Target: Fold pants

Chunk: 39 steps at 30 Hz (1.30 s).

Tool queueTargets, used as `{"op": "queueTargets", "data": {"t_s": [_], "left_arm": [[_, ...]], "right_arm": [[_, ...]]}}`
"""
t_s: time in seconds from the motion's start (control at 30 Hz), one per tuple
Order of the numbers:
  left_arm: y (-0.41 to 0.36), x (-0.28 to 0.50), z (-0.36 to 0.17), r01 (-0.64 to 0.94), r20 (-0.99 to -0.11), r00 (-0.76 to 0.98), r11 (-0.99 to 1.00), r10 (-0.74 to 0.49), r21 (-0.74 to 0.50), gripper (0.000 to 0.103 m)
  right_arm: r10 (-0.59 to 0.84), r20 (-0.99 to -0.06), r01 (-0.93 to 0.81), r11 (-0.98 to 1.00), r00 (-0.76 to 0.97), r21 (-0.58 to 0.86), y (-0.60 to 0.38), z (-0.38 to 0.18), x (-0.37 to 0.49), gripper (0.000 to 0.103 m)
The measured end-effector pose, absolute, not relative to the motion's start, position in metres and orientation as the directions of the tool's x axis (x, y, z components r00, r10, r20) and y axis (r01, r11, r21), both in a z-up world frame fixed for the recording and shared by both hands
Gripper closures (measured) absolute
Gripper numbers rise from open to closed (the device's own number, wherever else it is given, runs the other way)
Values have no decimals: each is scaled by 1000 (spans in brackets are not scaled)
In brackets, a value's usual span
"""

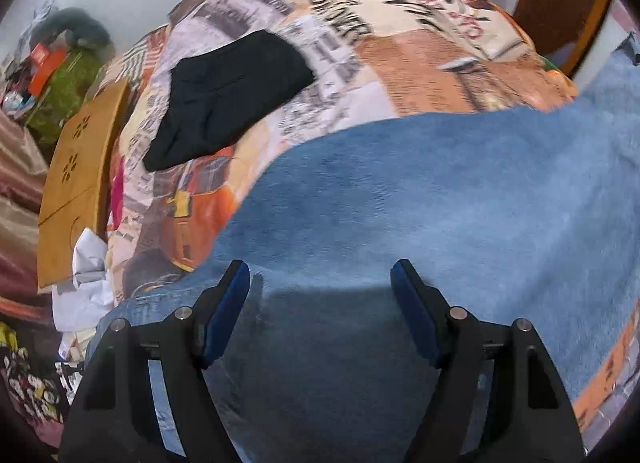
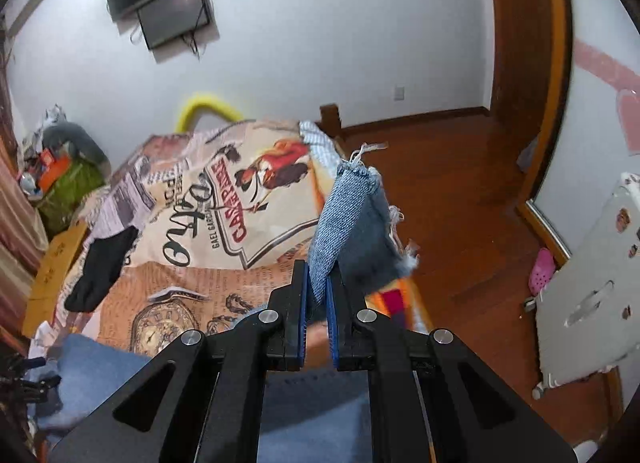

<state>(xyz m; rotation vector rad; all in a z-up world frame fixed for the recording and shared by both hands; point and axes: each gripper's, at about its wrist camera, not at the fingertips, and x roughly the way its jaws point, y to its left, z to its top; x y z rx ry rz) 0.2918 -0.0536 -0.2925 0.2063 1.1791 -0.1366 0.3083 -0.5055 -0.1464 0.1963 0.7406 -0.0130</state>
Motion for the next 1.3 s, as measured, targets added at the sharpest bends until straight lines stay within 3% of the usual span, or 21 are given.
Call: {"op": "queueTargets", "data": {"t_s": [0.27, 0.4, 0.57, 0.7, 0.93, 1.0, 1.3], "left_arm": [[-82, 273, -297, 242, -915, 403, 961, 27, 135, 29], [-70, 277, -300, 198, -925, 379, 978, -12, 69, 22], [-54, 280, -307, 135, -934, 347, 990, -86, -41, 15], [-54, 278, -306, 141, -930, 357, 989, -92, -43, 14], [-41, 275, -287, 145, -911, 398, 988, -112, -58, 14], [-27, 273, -272, 113, -893, 443, 993, -77, -30, 14], [86, 260, -223, -70, -825, 559, 996, 83, 52, 14]], "right_arm": [[-28, -809, 107, 993, 587, 43, -516, -239, 291, 96], [2, -863, 157, 983, 505, 94, -525, -294, 282, 96], [11, -882, 216, 968, 471, 127, -529, -324, 268, 92], [-28, -895, 278, 954, 446, 108, -537, -315, 260, 72], [31, -834, 233, 954, 551, 189, -521, -256, 250, 69], [44, -807, 187, 964, 589, 189, -502, -234, 255, 64], [217, -682, -164, 976, 698, 143, -365, -159, 283, 52]]}}
